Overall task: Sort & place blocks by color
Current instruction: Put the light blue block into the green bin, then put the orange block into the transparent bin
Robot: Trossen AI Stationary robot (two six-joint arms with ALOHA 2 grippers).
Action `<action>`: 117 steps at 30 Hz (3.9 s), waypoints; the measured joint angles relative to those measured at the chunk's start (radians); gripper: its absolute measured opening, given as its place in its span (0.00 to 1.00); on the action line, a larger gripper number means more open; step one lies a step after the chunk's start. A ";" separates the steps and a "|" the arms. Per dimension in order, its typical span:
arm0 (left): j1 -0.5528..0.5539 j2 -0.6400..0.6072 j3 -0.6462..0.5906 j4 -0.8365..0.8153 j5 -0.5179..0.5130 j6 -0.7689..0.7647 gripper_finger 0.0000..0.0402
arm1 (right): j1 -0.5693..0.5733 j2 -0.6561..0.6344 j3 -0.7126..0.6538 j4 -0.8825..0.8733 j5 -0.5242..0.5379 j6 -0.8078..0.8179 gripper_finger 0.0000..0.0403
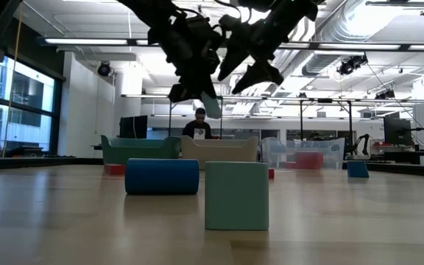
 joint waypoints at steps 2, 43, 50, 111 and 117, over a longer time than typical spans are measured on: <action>0.017 0.000 0.001 -0.008 -0.007 0.011 0.00 | -0.009 -0.011 0.000 -0.007 0.002 0.000 0.55; 0.323 -0.069 0.004 -0.152 -0.392 0.048 0.00 | -0.155 -0.099 -0.005 -0.050 0.047 -0.113 0.55; 0.280 -0.046 0.004 -0.147 -0.430 0.020 0.00 | -0.154 -0.098 -0.005 -0.047 0.047 -0.124 0.55; 0.229 0.031 0.004 -0.135 -0.496 0.070 0.13 | -0.083 -0.097 -0.006 -0.154 -0.137 -0.094 0.55; 0.220 -0.086 0.004 -0.162 -0.471 0.085 0.13 | -0.035 -0.097 -0.006 -0.188 -0.155 -0.094 0.55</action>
